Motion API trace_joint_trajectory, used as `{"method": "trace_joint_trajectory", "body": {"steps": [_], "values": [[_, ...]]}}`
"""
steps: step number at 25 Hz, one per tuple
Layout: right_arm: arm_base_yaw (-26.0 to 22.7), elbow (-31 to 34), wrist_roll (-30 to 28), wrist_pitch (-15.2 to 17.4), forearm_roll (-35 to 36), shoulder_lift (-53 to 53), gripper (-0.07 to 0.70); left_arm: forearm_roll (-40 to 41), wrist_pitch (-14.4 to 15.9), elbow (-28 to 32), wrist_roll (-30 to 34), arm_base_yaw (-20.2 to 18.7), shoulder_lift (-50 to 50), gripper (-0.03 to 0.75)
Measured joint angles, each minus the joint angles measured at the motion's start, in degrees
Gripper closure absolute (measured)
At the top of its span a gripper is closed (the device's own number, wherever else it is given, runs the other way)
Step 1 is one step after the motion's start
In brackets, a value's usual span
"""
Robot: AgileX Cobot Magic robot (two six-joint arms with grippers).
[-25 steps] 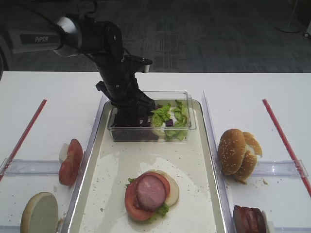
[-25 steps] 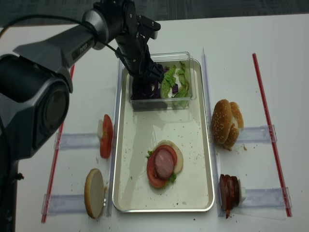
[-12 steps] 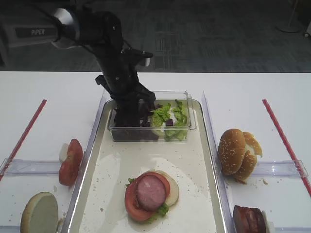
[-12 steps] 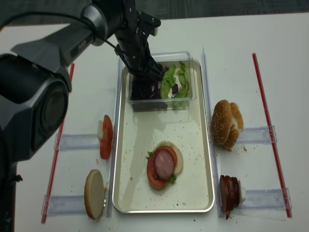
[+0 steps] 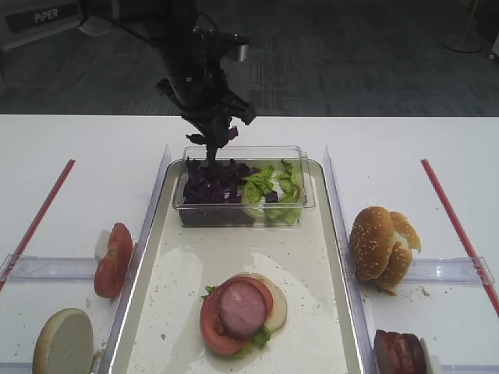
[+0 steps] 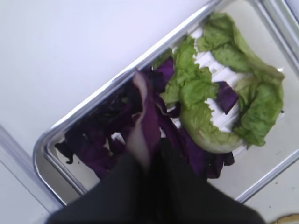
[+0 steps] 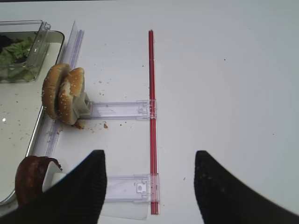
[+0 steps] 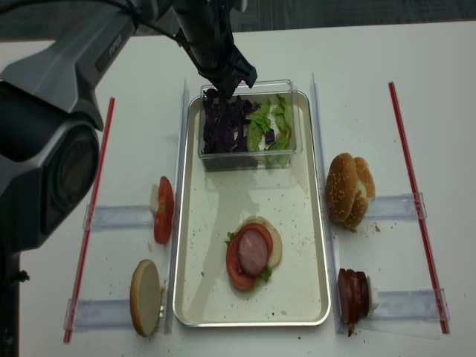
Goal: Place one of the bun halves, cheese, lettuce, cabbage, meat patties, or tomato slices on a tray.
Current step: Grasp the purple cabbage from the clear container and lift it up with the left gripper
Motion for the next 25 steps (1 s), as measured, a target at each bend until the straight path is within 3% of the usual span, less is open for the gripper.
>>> {"method": "trace_joint_trajectory", "body": {"steps": [6, 25], "values": [[0.0, 0.0, 0.3, 0.0, 0.0, 0.0, 0.186, -0.3, 0.4, -5.2, 0.0, 0.0, 0.0, 0.692], [0.0, 0.0, 0.3, 0.0, 0.0, 0.0, 0.186, -0.3, 0.8, -5.4, -1.5, 0.0, -4.7, 0.692]]}}
